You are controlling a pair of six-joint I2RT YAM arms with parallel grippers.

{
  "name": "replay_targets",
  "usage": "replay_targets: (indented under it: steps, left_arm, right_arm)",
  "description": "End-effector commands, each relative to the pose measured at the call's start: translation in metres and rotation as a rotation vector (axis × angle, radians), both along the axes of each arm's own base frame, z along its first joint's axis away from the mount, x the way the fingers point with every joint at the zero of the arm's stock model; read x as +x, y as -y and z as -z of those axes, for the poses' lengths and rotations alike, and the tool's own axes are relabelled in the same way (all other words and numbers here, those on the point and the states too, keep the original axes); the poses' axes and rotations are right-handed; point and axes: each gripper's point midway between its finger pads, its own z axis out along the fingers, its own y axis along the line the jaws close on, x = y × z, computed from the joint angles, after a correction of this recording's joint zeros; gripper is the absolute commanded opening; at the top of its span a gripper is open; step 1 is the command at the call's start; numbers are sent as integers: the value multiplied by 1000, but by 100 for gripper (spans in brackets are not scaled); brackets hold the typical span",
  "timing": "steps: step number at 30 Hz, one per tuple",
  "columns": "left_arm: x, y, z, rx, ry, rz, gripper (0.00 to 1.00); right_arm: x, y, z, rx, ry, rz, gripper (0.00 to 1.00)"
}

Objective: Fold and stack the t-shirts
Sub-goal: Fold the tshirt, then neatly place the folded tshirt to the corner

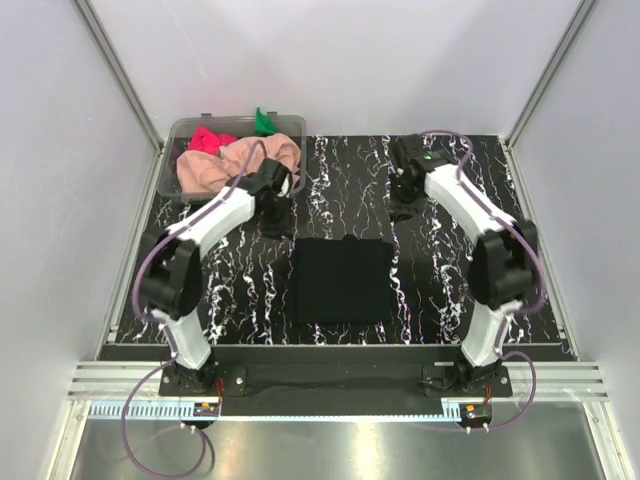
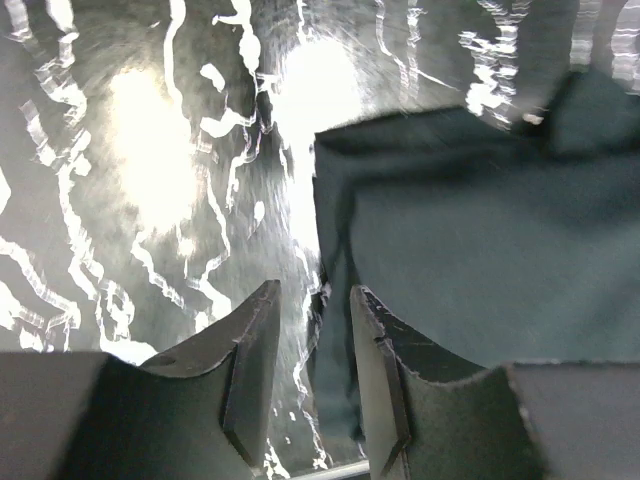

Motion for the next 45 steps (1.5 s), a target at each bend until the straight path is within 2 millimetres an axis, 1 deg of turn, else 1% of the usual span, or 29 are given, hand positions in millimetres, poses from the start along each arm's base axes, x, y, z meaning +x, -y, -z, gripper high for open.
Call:
replay_targets:
  steps: [1, 2, 3, 4, 6, 8, 9, 11, 12, 13, 14, 15, 16, 17, 19, 22, 23, 26, 31, 32, 33, 34, 35, 36, 37, 40, 42, 43, 45]
  left_arm:
    - [-26, 3, -38, -96, 38, -10, 39]
    - [-33, 1, -42, -103, 46, -16, 39]
    - [-42, 0, -65, -141, 100, -14, 39]
    - [-57, 0, -60, -148, 77, -14, 40]
    - [-76, 9, -76, -189, 109, 20, 41]
    - [-96, 13, -69, -197, 70, 39, 41]
    - [-107, 20, -67, -194, 59, 53, 37]
    - [-125, 19, -65, -164, 60, 65, 35]
    - [-136, 25, -66, -160, 63, 76, 32]
    - [-146, 26, -76, -188, 82, 79, 29]
    - [-157, 25, -75, -202, 76, 74, 28]
    - [-169, 30, -76, -227, 71, 68, 26]
    - [-177, 29, -86, -264, 100, 71, 12]
    - [-188, 24, -76, -257, 80, 73, 2]
    - [-205, 22, -73, -282, 58, 79, 0]
    - [-223, 10, -74, -291, 57, 66, 0]
    - [-224, 6, -82, -305, 90, 56, 0]
    - [-227, 0, -87, -311, 105, 37, 0]
    - [-227, 1, -79, -258, 90, 104, 0]
    - [-225, 1, -79, -250, 95, 112, 0]
    - [-225, 1, -76, -236, 89, 124, 12]
    - [-225, 1, -72, -227, 78, 124, 17]
    - [-226, 1, -66, -213, 58, 125, 19]
    - [-227, 1, -61, -203, 37, 116, 36]
    - [-230, 2, -50, -179, -5, 118, 43]
    - [-238, 5, -31, -169, -62, 172, 44]
    - [-242, 10, -28, -189, -87, 212, 47]
    - [-243, 12, -29, -197, -90, 223, 65]
    - [-237, 12, -36, -201, -53, 209, 78]
  right_arm:
    - [-44, -13, -53, 163, 33, -7, 16]
    - [-52, -17, -59, 194, 47, -5, 15]
    - [-68, -20, -54, 219, 23, 12, 15]
    - [-86, -36, -71, 279, 52, -28, 15]
    - [-108, -48, -66, 324, 12, -40, 16]
    - [-132, -61, -67, 345, -17, -69, 15]
    - [-143, -65, -60, 362, -50, -54, 12]
    - [-162, -76, -72, 396, -27, -89, 11]
    - [-169, -74, -73, 399, -28, -59, 10]
    - [-176, -68, -86, 427, 13, -36, 2]
    - [-182, -65, -87, 442, 16, -8, 0]
    - [-192, -60, -80, 448, -7, 28, 0]
    - [-205, -59, -86, 482, -12, 10, 0]
    - [-213, -54, -83, 473, -29, 9, 0]
    - [-229, -42, -76, 437, -61, -1, 0]
    - [-243, -39, -91, 479, -40, -39, 0]
    - [-245, -40, -95, 497, -35, -52, 0]
    - [-249, -41, -102, 526, -18, -69, 0]
    - [-253, -47, -107, 562, -28, -103, 0]
    - [-249, -47, -113, 560, -8, -103, 15]
    - [-243, -48, -108, 525, -13, -114, 20]
    - [-241, -45, -103, 480, -38, -114, 25]
    - [-234, -45, -108, 440, -27, -154, 27]
    - [-226, -47, -89, 364, -111, -161, 27]
    - [-226, -40, -80, 294, -161, -164, 25]
    - [-200, -55, -84, 287, -131, -172, 24]
    - [-199, -77, -87, 389, -169, -156, 26]
    - [-193, -86, -90, 430, -154, -161, 27]
    - [-188, -86, -87, 422, -141, -151, 29]
